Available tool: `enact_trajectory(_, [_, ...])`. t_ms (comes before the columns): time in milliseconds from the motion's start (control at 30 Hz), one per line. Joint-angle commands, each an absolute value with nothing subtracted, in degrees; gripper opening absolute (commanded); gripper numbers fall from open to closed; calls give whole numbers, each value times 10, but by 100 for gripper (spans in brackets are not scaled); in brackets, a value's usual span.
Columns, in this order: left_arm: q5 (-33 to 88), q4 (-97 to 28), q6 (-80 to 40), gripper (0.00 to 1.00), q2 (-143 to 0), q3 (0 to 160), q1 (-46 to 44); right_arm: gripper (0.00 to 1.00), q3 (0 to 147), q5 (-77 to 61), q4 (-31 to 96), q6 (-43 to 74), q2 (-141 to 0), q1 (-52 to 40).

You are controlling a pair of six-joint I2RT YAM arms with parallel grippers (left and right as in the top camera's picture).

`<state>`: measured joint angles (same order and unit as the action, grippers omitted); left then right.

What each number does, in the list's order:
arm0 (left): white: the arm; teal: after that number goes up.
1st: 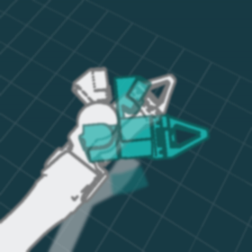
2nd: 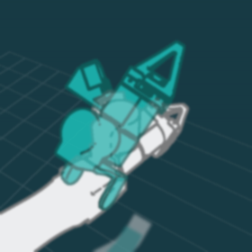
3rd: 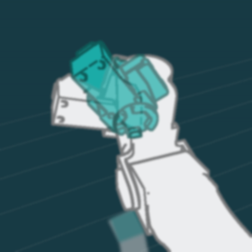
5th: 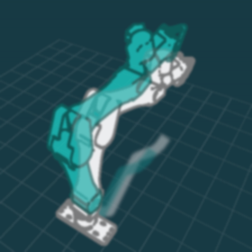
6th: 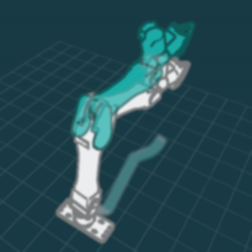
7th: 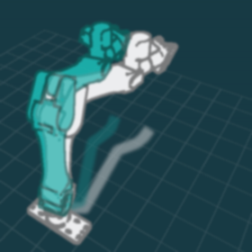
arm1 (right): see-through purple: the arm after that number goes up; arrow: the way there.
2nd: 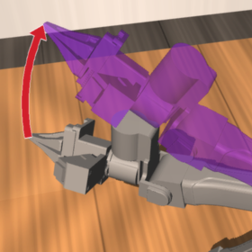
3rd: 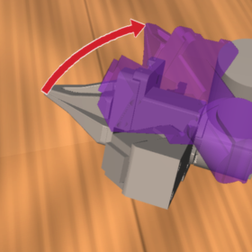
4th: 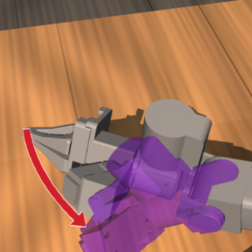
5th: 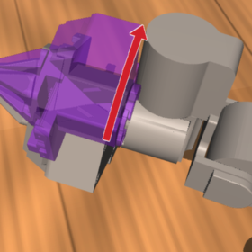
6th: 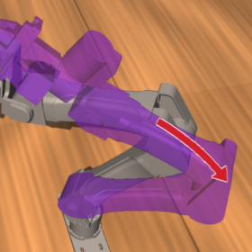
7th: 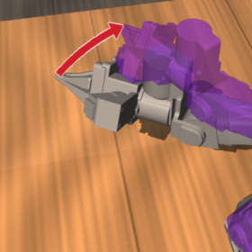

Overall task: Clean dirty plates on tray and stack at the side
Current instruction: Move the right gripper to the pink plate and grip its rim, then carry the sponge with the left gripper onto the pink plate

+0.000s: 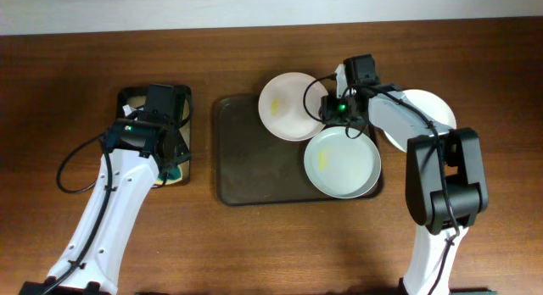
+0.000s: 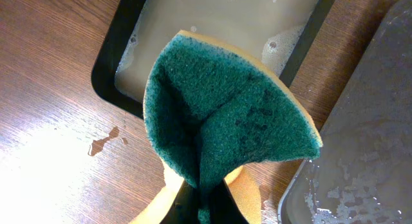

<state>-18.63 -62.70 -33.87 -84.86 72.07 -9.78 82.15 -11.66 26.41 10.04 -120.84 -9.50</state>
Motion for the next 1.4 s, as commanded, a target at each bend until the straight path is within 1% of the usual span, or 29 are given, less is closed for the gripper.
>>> enact_trajectory(0, [-186,-624,-334,0,-843,720,-95,43,827,-141,261,110,-1214,-95])
enact_trajectory(33, [-186,-624,-334,0,-843,721,-95,38,827,-149,260,110,-1214,-95])
enact_trajectory(67, [-186,-624,-334,0,-843,720,-95,29,827,-161,261,110,-1214,-96])
enact_trajectory(100, [-186,-623,-334,0,-843,720,-95,23,827,-167,261,110,-1214,-98])
enact_trajectory(167, [-186,-622,-334,0,-843,720,-95,16,827,-180,261,110,-1214,-107])
enact_trajectory(267, [-186,-618,-334,0,-843,720,-95,13,827,-180,262,110,-1214,-126])
enact_trajectory(400, [-185,-601,-334,0,-843,714,-96,5,827,-179,272,110,-1214,-163])
enact_trajectory(467, [-168,-590,-333,0,-844,705,-96,4,827,-173,280,110,-1214,-183])
enact_trajectory(600, [-100,-542,-271,0,-844,687,-96,4,827,-174,300,110,-1214,-208])
enact_trajectory(700, [-67,-516,-271,0,-844,674,-96,4,827,-176,331,110,-1214,-224])
enact_trajectory(733, [-56,-508,-271,0,-844,670,-96,9,827,-175,338,110,-1214,-230])
enact_trajectory(767, [-48,-500,-271,0,-844,667,-96,21,827,-175,341,110,-1214,-234])
enact_trajectory(800, [-39,-494,-271,0,-844,664,-96,24,827,-175,341,110,-1214,-239])
enact_trajectory(933, [-23,-481,-271,0,-845,658,-97,25,827,-169,319,110,-1215,-248])
enact_trajectory(1133, [4,-480,-271,0,-847,657,-97,26,827,-124,302,110,-1232,-248])
enact_trajectory(1233, [6,-478,-271,0,-847,657,-97,25,826,-124,289,109,-1245,-248])
enact_trajectory(1300, [22,-474,-271,0,-848,657,-97,12,826,-124,283,110,-1251,-248])
enact_trajectory(1333, [34,-472,-271,0,-850,657,-98,7,826,-124,284,110,-1254,-248])
enact_trajectory(1367, [41,-469,-272,0,-854,657,-100,4,826,-124,289,110,-1254,-248])
